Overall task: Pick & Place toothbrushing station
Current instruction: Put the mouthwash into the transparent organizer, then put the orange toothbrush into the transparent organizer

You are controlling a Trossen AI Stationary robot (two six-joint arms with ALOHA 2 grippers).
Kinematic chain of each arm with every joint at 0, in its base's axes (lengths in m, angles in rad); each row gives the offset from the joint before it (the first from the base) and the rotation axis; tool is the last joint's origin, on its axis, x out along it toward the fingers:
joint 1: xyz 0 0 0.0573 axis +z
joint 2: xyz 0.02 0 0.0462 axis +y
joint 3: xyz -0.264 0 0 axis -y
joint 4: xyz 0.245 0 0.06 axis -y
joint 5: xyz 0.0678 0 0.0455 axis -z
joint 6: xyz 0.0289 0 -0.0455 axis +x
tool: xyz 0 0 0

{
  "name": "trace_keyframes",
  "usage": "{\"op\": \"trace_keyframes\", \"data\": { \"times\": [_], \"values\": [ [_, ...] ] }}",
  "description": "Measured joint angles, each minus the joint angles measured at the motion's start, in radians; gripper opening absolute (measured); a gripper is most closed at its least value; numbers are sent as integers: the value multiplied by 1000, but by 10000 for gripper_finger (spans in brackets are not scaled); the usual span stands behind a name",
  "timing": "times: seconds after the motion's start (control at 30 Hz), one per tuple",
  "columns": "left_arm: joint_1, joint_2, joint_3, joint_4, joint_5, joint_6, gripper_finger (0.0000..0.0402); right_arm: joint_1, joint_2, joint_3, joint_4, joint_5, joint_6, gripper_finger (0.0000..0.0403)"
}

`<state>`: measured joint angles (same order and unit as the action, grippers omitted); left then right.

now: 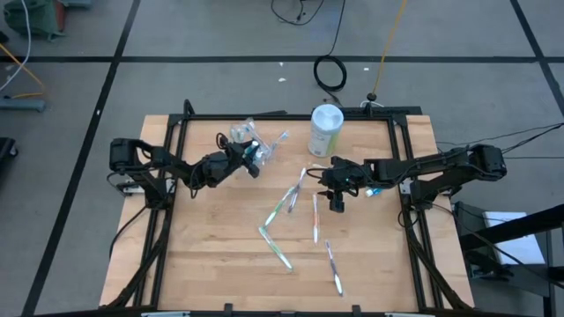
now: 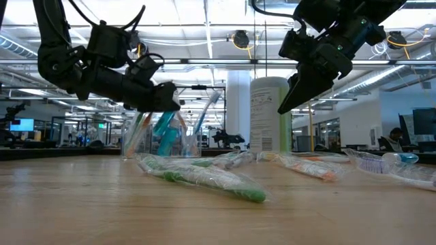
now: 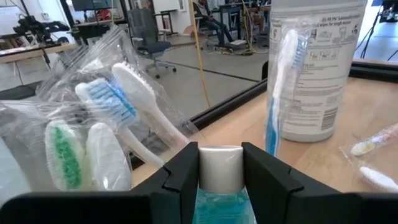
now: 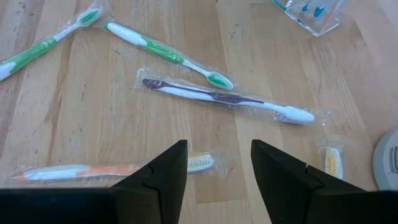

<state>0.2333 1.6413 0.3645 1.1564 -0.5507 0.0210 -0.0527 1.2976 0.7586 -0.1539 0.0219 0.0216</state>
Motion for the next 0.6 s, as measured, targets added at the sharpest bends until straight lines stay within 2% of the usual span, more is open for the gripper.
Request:
{"op": "trace_keyframes", "data": {
  "times": [0.13, 0.4, 0.6],
  "values": [
    [2, 0, 0, -24, 2, 0, 129, 0, 0, 0, 0, 0, 0, 171],
    [5, 0, 0, -47, 5, -1, 178, 0, 0, 0, 0, 0, -1, 171],
    [8, 0, 0, -47, 5, -5, 175, 0, 0, 0, 0, 0, -6, 171]
  ]
}}
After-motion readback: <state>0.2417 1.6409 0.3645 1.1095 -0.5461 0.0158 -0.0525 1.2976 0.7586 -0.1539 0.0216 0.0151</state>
